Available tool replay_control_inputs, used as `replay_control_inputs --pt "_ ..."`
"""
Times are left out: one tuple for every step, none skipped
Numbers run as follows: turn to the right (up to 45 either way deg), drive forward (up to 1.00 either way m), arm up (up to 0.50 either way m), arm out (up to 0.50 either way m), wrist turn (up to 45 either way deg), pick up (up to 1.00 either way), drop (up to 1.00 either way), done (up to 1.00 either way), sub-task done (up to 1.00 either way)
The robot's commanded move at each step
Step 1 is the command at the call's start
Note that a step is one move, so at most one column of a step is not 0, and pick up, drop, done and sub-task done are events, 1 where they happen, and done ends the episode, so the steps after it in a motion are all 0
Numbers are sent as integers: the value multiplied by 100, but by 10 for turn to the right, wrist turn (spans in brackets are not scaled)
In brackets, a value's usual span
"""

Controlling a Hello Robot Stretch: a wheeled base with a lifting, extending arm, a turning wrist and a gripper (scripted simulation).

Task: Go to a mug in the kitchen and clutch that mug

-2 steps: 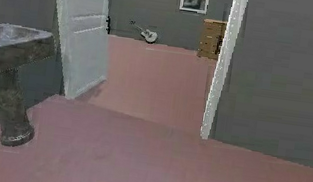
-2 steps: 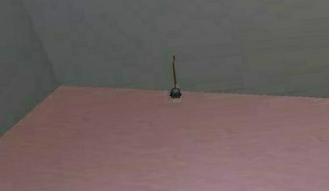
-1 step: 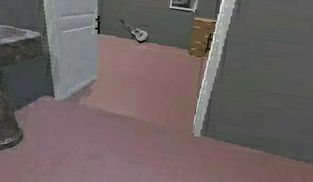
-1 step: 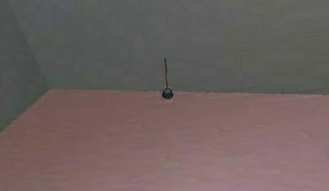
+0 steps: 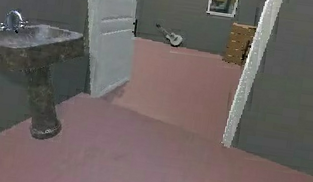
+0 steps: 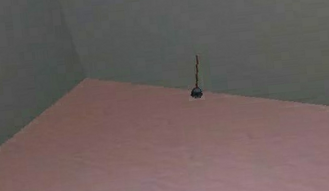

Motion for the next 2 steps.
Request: replay_control_inputs --pt "0 100 0 0 0 0 0 0 0" --pt "0 95 0 0 0 0 0 0 0"
